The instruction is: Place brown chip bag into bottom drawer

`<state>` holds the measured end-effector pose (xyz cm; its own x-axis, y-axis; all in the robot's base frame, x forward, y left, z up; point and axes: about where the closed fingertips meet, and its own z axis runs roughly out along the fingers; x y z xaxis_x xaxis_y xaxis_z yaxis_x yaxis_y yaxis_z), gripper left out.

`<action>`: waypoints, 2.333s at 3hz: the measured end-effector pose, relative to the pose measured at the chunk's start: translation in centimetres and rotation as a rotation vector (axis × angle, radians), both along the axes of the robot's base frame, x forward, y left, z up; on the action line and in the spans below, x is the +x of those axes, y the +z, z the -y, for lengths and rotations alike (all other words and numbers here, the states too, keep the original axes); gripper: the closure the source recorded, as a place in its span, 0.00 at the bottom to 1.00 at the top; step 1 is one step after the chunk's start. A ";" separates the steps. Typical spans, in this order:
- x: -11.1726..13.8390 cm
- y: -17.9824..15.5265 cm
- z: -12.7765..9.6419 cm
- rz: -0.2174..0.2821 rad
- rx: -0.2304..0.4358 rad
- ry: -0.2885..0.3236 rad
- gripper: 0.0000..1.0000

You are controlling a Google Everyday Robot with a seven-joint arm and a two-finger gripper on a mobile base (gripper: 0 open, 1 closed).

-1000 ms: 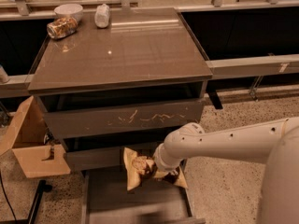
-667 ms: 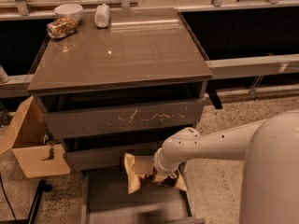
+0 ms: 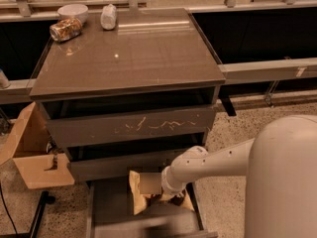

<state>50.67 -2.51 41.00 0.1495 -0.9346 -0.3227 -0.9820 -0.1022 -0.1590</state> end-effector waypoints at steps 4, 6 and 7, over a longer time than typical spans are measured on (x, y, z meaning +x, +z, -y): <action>0.9 -12.3 -4.4 -0.004 0.007 0.080 1.00; 0.1 -16.2 -4.5 -0.040 -0.017 0.080 1.00; -0.3 -18.4 -4.0 -0.049 -0.012 0.068 1.00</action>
Offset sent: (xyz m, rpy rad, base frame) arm 0.0034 0.0435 -0.0989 0.0050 -0.0420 0.0865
